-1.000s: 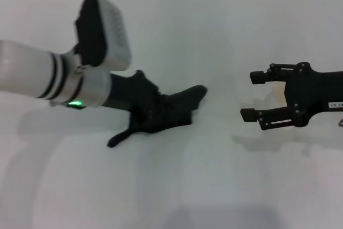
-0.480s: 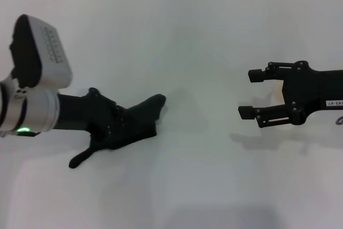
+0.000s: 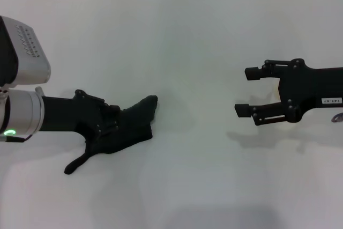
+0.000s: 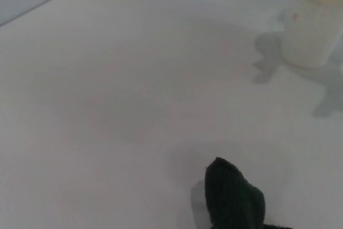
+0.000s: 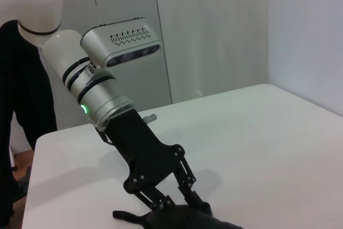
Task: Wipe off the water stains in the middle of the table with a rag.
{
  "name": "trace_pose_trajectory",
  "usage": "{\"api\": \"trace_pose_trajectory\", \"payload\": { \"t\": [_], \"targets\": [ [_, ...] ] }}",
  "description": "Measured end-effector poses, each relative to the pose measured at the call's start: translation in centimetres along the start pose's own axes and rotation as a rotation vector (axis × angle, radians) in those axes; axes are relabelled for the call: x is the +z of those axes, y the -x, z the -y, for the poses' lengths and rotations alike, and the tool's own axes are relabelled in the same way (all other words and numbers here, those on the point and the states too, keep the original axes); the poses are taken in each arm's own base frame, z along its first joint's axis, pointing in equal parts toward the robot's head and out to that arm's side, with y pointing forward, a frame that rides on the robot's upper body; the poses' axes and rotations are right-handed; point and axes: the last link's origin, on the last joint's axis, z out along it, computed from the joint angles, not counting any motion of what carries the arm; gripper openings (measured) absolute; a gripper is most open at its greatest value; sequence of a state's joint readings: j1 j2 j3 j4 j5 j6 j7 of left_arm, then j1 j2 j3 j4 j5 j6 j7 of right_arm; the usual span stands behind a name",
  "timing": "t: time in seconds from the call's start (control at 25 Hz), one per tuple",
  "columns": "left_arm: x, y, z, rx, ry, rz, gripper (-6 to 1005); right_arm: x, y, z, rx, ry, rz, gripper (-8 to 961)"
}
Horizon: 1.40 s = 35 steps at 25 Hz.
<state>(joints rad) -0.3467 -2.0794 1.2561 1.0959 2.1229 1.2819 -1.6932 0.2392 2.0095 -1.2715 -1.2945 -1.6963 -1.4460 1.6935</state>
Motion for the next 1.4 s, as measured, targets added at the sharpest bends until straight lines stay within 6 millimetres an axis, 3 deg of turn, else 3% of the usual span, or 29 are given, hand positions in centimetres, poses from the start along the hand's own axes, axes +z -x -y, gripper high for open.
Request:
{"api": "trace_pose_trajectory", "payload": {
  "t": [0.36,0.8,0.92,1.16,1.4],
  "targets": [
    [-0.1,-0.9,0.4,-0.039,-0.014,-0.012,387,0.0,0.1,0.0,-0.004,-0.001,0.001,857],
    [-1.0,-2.9,1.0,0.013,-0.040,-0.047,821,-0.2,0.2,0.1,-0.005,-0.010,0.003,857],
    [-1.5,-4.1,0.9,0.062,-0.041,-0.092,890,-0.4,0.2,0.1,-0.007,-0.016,0.004,857],
    [-3.5,-5.8,0.5,0.136,-0.002,-0.224,890,-2.6,0.1,0.8,0.002,-0.054,0.011,857],
    [-6.6,-5.6,-0.1,0.123,0.065,-0.370,890,-4.3,-0.6,1.5,0.003,-0.090,-0.035,857]
  ]
}}
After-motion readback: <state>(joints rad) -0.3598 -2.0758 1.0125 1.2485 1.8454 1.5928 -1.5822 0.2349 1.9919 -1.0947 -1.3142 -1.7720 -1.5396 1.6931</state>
